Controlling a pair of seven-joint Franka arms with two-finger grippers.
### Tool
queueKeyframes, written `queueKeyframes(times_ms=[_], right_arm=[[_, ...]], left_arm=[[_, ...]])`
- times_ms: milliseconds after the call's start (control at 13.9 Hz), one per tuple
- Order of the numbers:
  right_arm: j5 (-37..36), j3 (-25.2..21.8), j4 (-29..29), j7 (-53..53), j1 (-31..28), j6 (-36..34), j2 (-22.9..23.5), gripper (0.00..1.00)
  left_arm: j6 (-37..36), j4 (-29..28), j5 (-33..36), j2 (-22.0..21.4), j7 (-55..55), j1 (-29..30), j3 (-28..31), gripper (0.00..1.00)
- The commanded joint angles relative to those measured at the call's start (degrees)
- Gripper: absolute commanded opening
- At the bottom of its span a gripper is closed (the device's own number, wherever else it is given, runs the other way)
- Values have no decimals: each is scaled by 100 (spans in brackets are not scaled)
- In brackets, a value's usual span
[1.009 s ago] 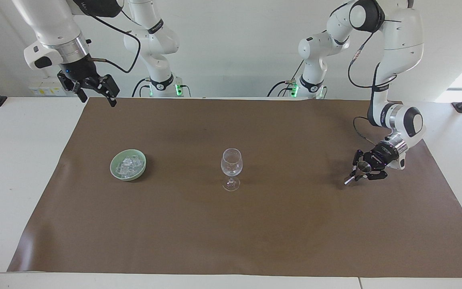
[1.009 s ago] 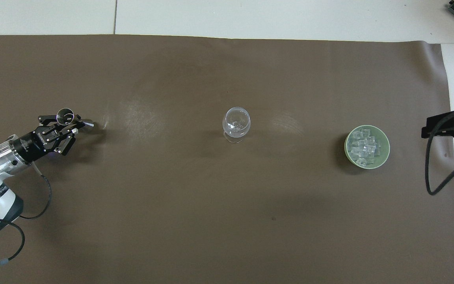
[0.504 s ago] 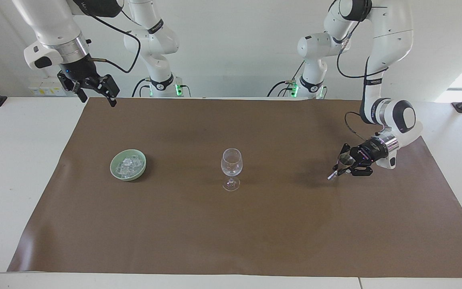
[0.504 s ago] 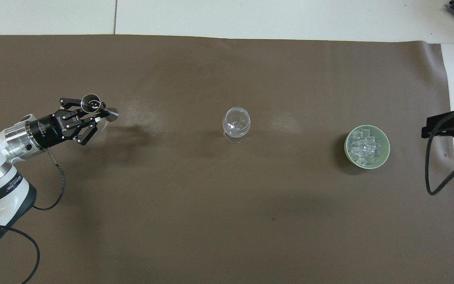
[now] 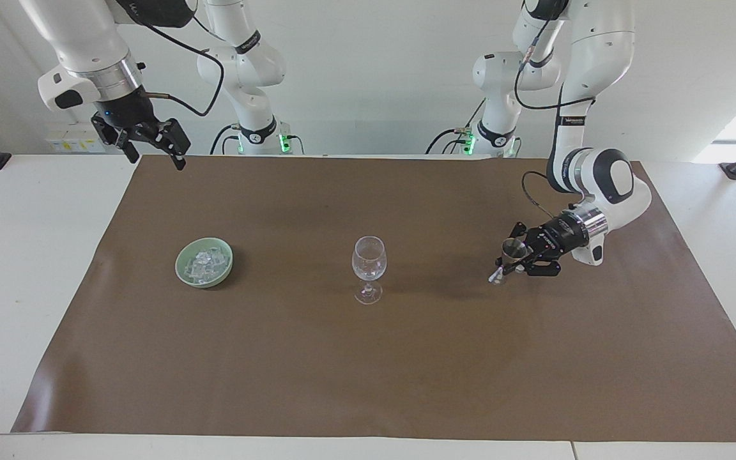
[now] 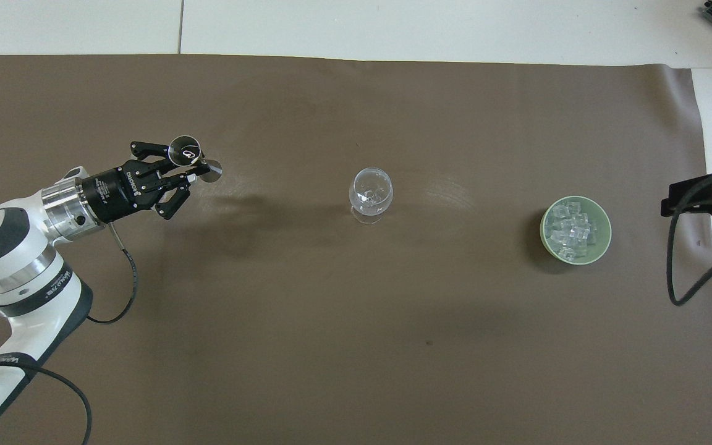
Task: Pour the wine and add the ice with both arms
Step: 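Carry the silver cup with the left gripper toward the wine glass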
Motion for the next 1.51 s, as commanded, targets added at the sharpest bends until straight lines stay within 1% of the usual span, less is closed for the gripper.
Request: queueKeyframes(times_ms=[0, 144, 288, 576, 721, 865, 1081, 1225, 1441], right_arm=[[-41, 11, -138, -160, 0, -10, -124, 100], [-41, 11, -138, -160, 0, -10, -124, 100], [-41, 11, -138, -160, 0, -10, -124, 100], [-41, 11, -138, -160, 0, -10, -124, 100], [-41, 11, -138, -160, 0, -10, -124, 100], [-41, 11, -138, -160, 0, -10, -124, 100], [-41, 11, -138, -160, 0, -10, -124, 100], [-41, 11, -138, -160, 0, -10, -124, 100], [-41, 11, -138, -160, 0, -10, -124, 100]], left_arm=[[390, -80, -176, -338, -441, -347, 46, 0], [609, -71, -299, -540, -784, -662, 46, 0], [1127, -62, -308, -725, -908, -1067, 37, 0], [1831, -1, -317, -919, -1137, -1621, 11, 0], [2270, 78, -317, -963, -1119, -1858, -86, 0], [2561, 105, -256, -972, -1014, -2034, -130, 0], [3245, 166, -220, -1042, -750, -2342, -192, 0], [3711, 350, -185, -1042, -759, -2500, -235, 0], [4397, 544, 122, -937, -689, -2843, -271, 0]])
